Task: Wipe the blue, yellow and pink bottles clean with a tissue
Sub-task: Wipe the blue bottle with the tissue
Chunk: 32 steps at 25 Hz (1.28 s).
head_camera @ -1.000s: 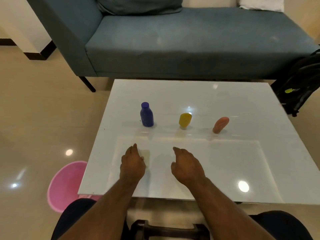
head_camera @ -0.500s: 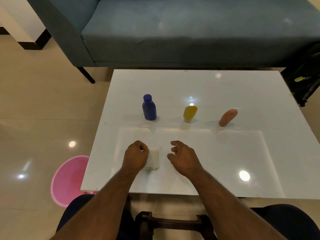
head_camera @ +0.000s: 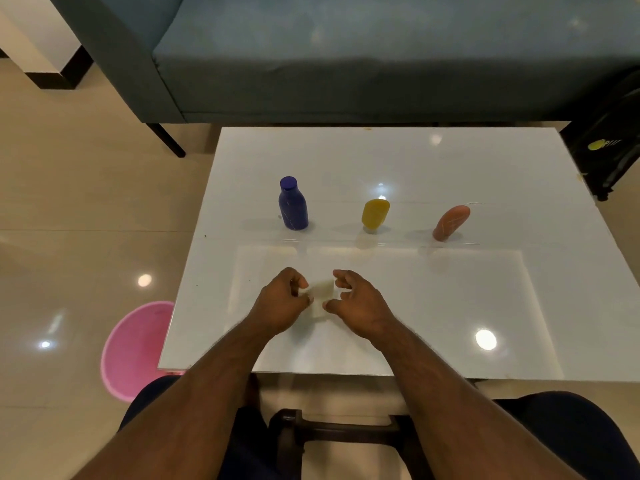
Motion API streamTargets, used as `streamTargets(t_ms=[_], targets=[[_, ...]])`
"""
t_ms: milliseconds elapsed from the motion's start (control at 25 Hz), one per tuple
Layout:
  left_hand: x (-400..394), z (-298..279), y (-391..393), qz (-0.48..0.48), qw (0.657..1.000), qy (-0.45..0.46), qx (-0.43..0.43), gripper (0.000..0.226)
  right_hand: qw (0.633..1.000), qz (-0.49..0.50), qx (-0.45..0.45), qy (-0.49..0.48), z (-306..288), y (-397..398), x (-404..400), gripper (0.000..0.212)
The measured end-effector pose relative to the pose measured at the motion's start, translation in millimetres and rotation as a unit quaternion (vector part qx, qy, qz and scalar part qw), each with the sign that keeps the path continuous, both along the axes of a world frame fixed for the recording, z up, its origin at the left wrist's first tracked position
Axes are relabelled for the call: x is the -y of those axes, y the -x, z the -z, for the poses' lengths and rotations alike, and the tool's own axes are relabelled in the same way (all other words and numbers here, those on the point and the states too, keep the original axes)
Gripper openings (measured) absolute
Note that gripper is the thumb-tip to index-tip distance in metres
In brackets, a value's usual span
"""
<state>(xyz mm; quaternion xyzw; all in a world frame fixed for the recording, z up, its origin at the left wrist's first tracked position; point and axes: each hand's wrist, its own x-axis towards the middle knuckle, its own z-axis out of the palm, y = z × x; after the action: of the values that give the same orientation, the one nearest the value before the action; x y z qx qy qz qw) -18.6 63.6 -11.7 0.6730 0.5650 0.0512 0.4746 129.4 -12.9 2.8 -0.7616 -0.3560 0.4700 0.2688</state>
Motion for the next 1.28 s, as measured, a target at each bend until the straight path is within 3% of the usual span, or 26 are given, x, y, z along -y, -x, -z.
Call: streamTargets(t_ms=[120,200,280,360,480,600,680,800,920,1000,1080,1200,1280], targets=[[-2,-15,-7,-0.034,0.979,0.155,0.124,0.03,0.997,0.031,-0.065,0.004,-2,-6,-5,0.064],[-3,-17,-8,-0.039,0.974,0.177,0.137,0.031,0.993,0.085,-0.073,-0.027,4,-12,-4,0.047],[-9,-17,-8,-0.074,0.98,0.127,0.132,0.026,0.985,0.149,-0.075,-0.045,9,-20,1,0.03],[-23,-19,-5,-0.16,0.979,0.016,0.128,0.023,0.976,0.191,-0.094,-0.049,12,-28,4,0.025],[-52,-33,-6,-0.209,0.968,-0.071,0.121,0.046,0.971,0.204,-0.108,-0.057,12,-36,7,0.026],[-80,-52,-20,-0.153,0.978,-0.07,0.122,0.07,0.973,0.195,-0.103,-0.069,11,-41,6,0.038],[-95,-62,-31,-0.108,0.985,-0.06,0.117,0.073,0.973,0.191,-0.1,-0.088,8,-45,6,0.045],[-110,-64,-41,-0.059,0.989,-0.069,0.12,0.058,0.969,0.192,-0.108,-0.111,6,-50,7,0.036],[-115,-65,-42,-0.074,0.982,-0.131,0.11,0.029,0.962,0.206,-0.142,-0.111,-1,-52,8,0.017],[-113,-65,-43,-0.072,0.982,-0.149,0.096,0.03,0.96,0.209,-0.152,-0.105,-7,-51,10,0.014],[-104,-64,-45,0.0,0.983,-0.144,0.109,0.049,0.963,0.197,-0.152,-0.105,-13,-50,14,0.016],[-91,-38,-47,0.118,0.984,-0.131,-0.016,0.072,0.97,0.183,-0.138,-0.084,-11,-50,21,0.018],[-81,-17,-40,0.126,0.98,-0.139,-0.072,0.063,0.969,0.19,-0.14,-0.076,-3,-46,28,0.017]])
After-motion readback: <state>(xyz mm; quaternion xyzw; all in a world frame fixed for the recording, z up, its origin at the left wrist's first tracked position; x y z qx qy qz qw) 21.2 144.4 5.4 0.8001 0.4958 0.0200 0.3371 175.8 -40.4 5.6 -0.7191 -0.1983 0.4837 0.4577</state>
